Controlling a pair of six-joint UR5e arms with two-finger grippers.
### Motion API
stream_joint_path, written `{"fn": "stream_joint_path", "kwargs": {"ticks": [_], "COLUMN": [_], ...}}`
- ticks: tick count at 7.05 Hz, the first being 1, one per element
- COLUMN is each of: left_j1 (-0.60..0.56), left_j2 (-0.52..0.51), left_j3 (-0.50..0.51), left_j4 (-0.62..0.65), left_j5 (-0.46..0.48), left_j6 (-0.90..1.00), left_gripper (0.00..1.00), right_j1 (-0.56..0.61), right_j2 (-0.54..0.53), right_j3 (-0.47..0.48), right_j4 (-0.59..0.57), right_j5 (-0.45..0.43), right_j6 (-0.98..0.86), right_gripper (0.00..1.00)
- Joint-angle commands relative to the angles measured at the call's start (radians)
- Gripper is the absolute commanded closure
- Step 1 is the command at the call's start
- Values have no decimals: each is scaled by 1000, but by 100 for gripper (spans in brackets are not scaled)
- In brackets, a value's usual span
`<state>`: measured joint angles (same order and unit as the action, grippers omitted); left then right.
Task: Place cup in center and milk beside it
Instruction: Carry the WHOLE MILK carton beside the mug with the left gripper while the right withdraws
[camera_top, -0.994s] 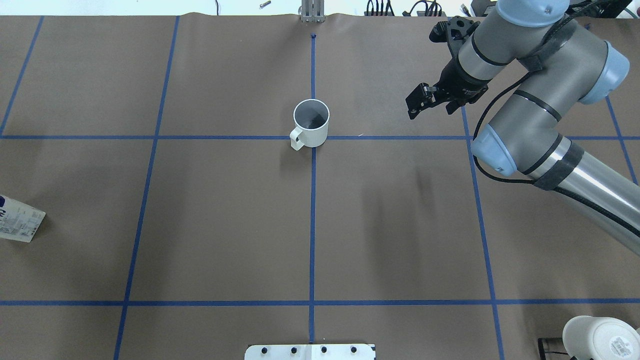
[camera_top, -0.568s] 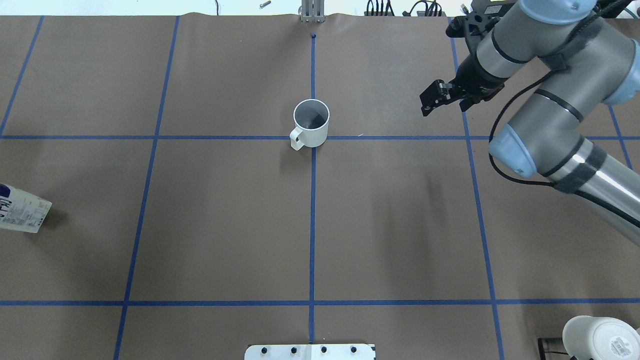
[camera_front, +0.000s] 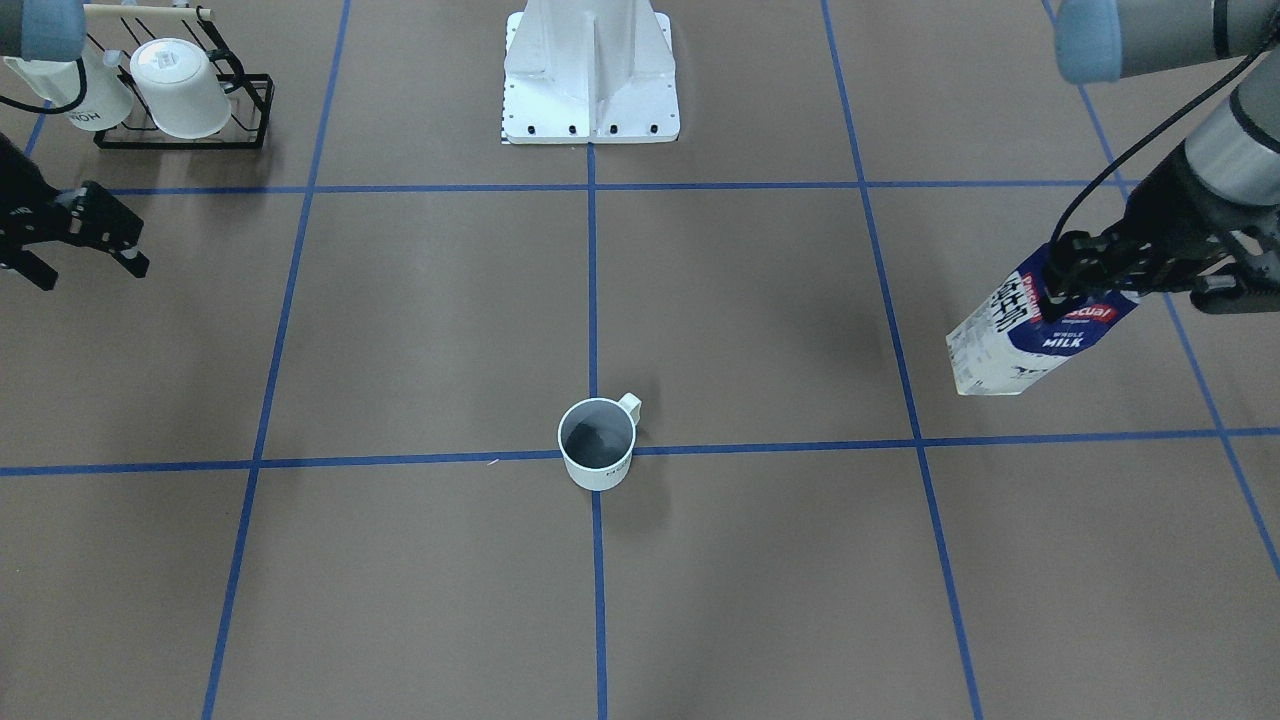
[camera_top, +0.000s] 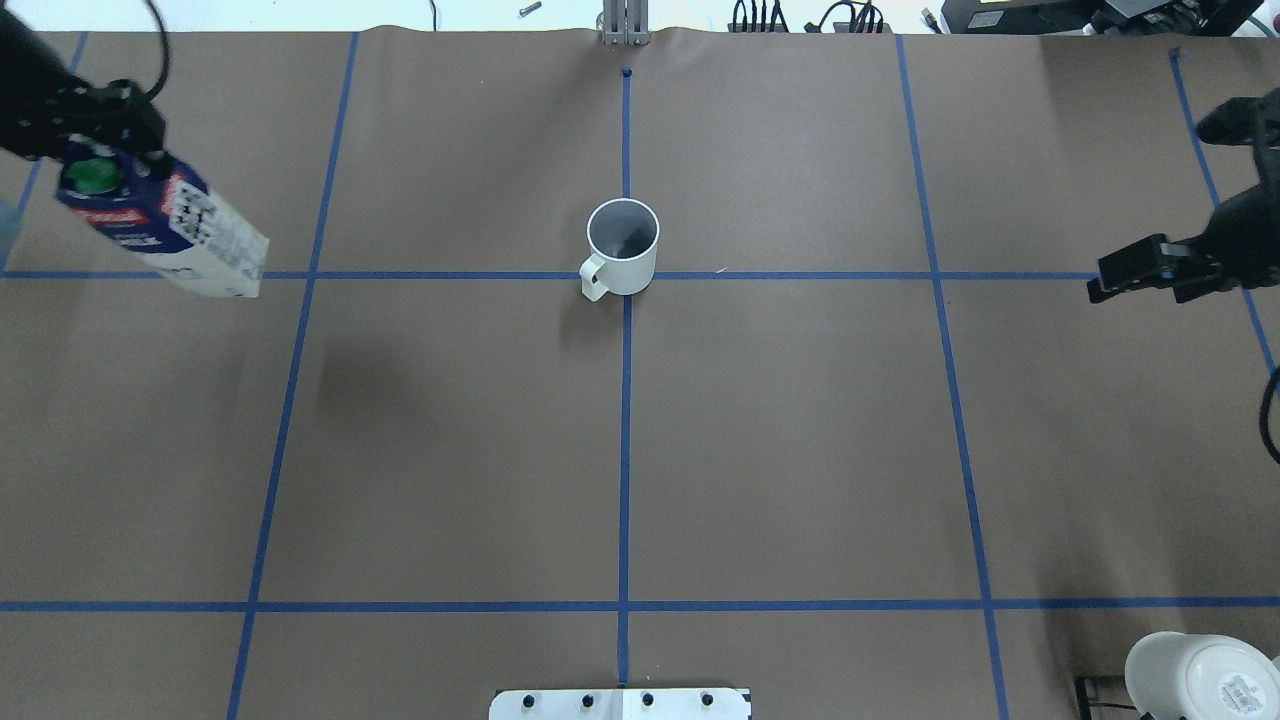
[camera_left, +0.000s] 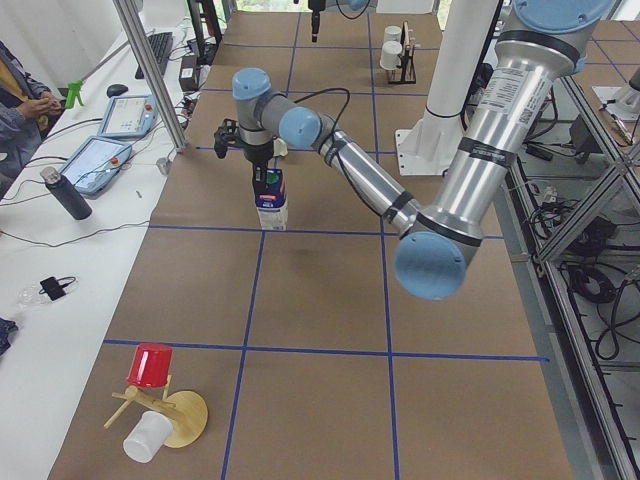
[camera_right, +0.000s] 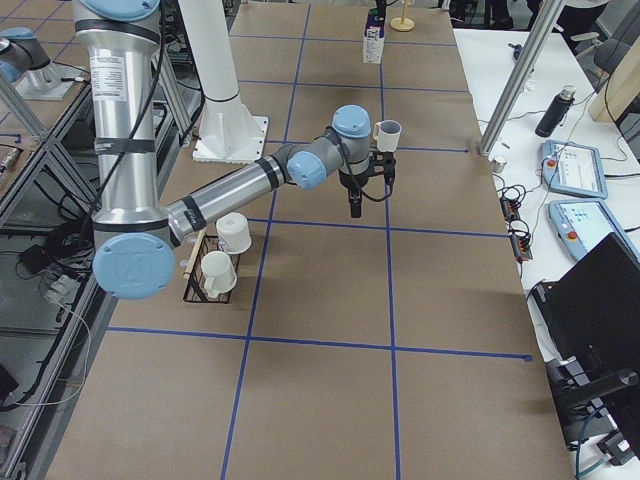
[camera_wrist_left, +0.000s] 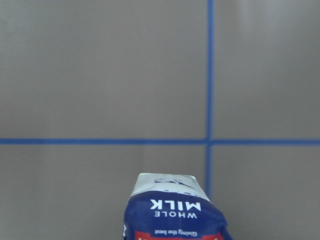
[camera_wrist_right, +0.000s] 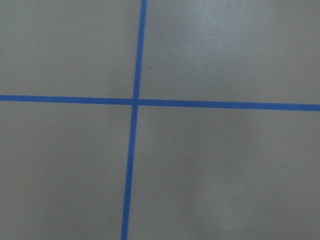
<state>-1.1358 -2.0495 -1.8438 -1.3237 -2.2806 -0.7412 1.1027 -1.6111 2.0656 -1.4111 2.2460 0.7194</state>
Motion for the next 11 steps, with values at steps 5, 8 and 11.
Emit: {"fn": "stream_joint_path", "kwargs": {"ticks": [5,8,11], "left_j1": [235,255,261], "left_j2": [-558,-572,-574], "left_j3": [638,690,686], "left_j4": [-221,-290,-301], "left_j5": [101,144,144], "left_j6": [-403,-412,-405], "left_gripper": [76,70,2], "right_j1": [31,31,29], "right_j2": [-92,-95,-96], "right_j3": [34,36,33], "right_j4": [0,0,0], "right_j5": [-14,-16,-16], "right_j6": [0,0,2], "right_gripper": [0,0,0]}}
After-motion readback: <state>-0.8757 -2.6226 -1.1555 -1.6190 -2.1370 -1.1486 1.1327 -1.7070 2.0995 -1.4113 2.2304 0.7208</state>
